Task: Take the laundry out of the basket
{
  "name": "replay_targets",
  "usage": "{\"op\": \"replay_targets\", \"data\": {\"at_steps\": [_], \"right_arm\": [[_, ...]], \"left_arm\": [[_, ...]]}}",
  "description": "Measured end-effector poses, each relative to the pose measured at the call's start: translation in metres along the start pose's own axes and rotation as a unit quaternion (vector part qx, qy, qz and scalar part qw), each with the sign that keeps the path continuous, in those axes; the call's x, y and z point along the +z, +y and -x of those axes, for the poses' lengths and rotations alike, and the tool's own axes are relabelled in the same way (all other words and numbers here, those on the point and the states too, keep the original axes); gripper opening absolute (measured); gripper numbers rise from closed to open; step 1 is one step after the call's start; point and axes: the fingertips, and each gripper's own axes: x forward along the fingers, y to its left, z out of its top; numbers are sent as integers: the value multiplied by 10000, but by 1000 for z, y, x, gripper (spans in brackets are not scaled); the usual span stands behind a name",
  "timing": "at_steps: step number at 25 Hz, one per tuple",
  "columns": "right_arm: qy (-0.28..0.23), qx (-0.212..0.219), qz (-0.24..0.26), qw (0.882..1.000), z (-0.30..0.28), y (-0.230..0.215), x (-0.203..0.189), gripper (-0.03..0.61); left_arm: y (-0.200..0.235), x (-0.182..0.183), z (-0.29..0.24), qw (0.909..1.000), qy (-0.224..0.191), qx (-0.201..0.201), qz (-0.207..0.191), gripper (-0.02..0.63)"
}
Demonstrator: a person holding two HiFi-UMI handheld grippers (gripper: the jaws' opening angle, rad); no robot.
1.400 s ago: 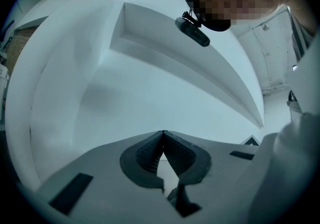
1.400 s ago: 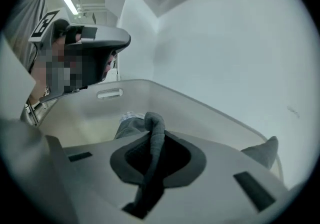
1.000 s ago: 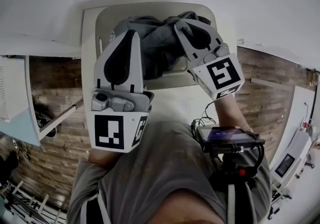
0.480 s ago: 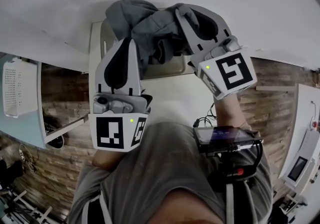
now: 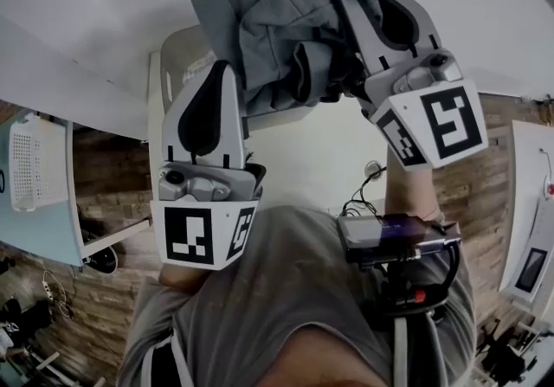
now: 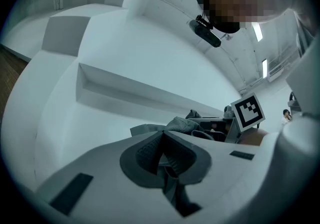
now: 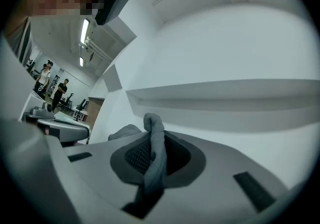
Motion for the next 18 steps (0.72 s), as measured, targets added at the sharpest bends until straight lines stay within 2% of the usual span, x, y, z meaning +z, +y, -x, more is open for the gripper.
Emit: {"op": "replay_targets", "data": {"at_steps": [9, 18], "right_arm": [[-156, -981, 341, 9945, 86, -53, 40, 35], [-36, -1749, 590, 9828, 150, -91, 50, 35]], "left_arm": [[-68, 9, -9, 9967, -186, -771, 155, 8], [-115, 3, -22, 9899, -203, -1364, 333, 8]]}}
